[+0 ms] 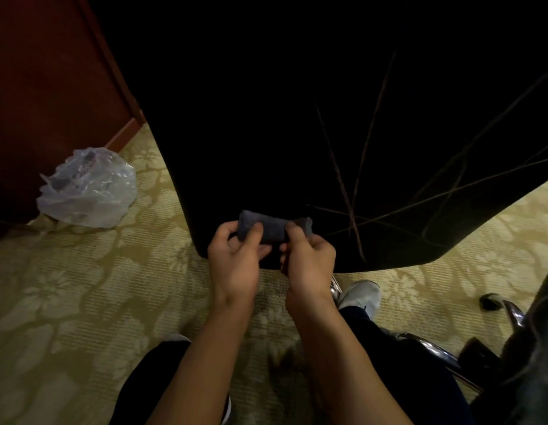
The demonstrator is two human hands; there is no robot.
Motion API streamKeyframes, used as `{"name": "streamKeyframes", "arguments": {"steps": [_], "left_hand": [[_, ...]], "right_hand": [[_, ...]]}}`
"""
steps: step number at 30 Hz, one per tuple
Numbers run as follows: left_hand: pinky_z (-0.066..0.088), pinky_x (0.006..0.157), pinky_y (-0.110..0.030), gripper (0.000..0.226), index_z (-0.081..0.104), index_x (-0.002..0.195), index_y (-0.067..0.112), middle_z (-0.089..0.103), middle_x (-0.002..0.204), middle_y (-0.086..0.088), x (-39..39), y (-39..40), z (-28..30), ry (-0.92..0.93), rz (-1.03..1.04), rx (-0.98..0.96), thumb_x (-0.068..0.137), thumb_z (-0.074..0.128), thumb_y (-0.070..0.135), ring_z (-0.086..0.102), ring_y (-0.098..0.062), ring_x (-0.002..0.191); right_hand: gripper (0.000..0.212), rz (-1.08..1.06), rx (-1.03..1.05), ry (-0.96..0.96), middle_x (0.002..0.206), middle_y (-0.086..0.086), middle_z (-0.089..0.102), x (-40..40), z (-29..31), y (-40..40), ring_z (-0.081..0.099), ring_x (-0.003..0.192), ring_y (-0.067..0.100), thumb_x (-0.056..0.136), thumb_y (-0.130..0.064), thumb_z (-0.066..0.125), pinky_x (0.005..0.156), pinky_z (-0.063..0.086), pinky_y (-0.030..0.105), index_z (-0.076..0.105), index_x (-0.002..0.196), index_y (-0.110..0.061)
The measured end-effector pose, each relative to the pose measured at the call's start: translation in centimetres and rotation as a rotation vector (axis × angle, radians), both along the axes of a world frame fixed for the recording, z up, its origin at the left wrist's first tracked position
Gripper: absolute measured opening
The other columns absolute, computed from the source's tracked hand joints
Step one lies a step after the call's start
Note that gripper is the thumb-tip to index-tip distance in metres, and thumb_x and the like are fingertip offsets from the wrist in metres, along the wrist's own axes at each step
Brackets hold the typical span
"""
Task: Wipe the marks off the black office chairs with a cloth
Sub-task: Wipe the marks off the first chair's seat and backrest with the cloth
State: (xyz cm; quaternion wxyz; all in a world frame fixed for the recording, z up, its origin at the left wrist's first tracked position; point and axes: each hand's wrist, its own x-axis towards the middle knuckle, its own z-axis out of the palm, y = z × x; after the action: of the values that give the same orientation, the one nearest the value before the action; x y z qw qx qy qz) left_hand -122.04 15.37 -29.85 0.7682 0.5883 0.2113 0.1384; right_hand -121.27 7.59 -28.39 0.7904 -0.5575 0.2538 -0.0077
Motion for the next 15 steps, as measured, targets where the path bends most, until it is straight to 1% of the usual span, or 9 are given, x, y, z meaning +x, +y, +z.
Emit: {"name": "streamKeyframes", "arguments": {"steps": [2, 4, 6, 8, 11, 13, 15], "left_hand": [[0.058, 0.075, -0.023, 0.019, 0.056, 0.115, 0.002, 0.073, 0.102, -0.008, -0.1, -0.5, 2.4, -0.112, 0.019, 0.002, 0.097, 0.059, 0.004, 0.073, -0.014, 0.088], [0.058, 0.075, -0.023, 0.014, 0.057, 0.110, 0.006, 0.073, 0.100, -0.003, -0.1, -1.1, 4.5, -0.219, 0.026, 0.017, 0.097, 0.058, 0.004, 0.073, -0.014, 0.093], [0.057, 0.074, -0.022, 0.010, 0.057, 0.104, 0.012, 0.073, 0.097, 0.000, -0.1, -1.6, 5.6, -0.271, 0.028, 0.043, 0.097, 0.058, 0.005, 0.072, -0.012, 0.094], [0.056, 0.074, -0.023, 0.010, 0.057, 0.100, 0.017, 0.073, 0.098, 0.000, -0.1, -2.0, 5.4, -0.263, 0.030, 0.061, 0.097, 0.059, 0.007, 0.072, -0.012, 0.094], [0.058, 0.076, -0.026, 0.013, 0.057, 0.098, 0.022, 0.073, 0.099, -0.002, -0.3, -2.2, 3.1, -0.195, 0.020, 0.107, 0.097, 0.060, 0.009, 0.072, -0.014, 0.095], [0.059, 0.073, -0.025, 0.017, 0.057, 0.097, 0.025, 0.073, 0.096, 0.000, -0.6, -2.5, 0.9, -0.131, 0.026, 0.142, 0.096, 0.061, 0.009, 0.073, -0.014, 0.089], [0.058, 0.067, -0.023, 0.019, 0.056, 0.097, 0.023, 0.072, 0.092, 0.000, -0.7, -3.0, -1.4, -0.051, 0.032, 0.125, 0.096, 0.060, 0.005, 0.073, -0.011, 0.079]], "right_hand": [[0.029, -0.005, 0.034, -0.139, 0.053, 0.000, 0.052, -0.4, 2.1, -0.3, 0.043, 0.043, 0.006, 0.096, -0.015, 0.061, 0.043, 0.035, 0.020, 0.050, 0.069, -0.010], [0.024, 0.013, 0.032, -0.283, 0.055, 0.001, 0.053, -0.8, 4.0, -0.8, 0.046, 0.047, 0.007, 0.097, -0.016, 0.060, 0.045, 0.037, 0.019, 0.052, 0.075, -0.007], [0.021, 0.033, -0.007, -0.343, 0.058, 0.002, 0.056, -1.1, 4.8, -1.3, 0.049, 0.050, 0.010, 0.097, -0.018, 0.060, 0.048, 0.040, 0.021, 0.054, 0.081, -0.006], [0.020, 0.036, -0.027, -0.297, 0.060, 0.004, 0.059, -1.1, 4.5, -1.7, 0.051, 0.050, 0.011, 0.096, -0.021, 0.061, 0.047, 0.042, 0.022, 0.054, 0.085, -0.005], [0.020, 0.019, -0.021, -0.153, 0.064, 0.006, 0.061, -0.9, 2.6, -1.9, 0.054, 0.049, 0.012, 0.096, -0.022, 0.062, 0.046, 0.043, 0.022, 0.051, 0.091, -0.007], [0.016, -0.019, -0.017, -0.067, 0.065, 0.006, 0.061, -0.7, 0.8, -1.9, 0.055, 0.047, 0.012, 0.095, -0.019, 0.060, 0.044, 0.042, 0.023, 0.048, 0.090, -0.010], [0.017, -0.044, -0.011, 0.028, 0.064, 0.007, 0.059, -0.5, -1.4, -2.0, 0.054, 0.044, 0.013, 0.094, -0.016, 0.060, 0.042, 0.041, 0.023, 0.045, 0.087, -0.012]]}}
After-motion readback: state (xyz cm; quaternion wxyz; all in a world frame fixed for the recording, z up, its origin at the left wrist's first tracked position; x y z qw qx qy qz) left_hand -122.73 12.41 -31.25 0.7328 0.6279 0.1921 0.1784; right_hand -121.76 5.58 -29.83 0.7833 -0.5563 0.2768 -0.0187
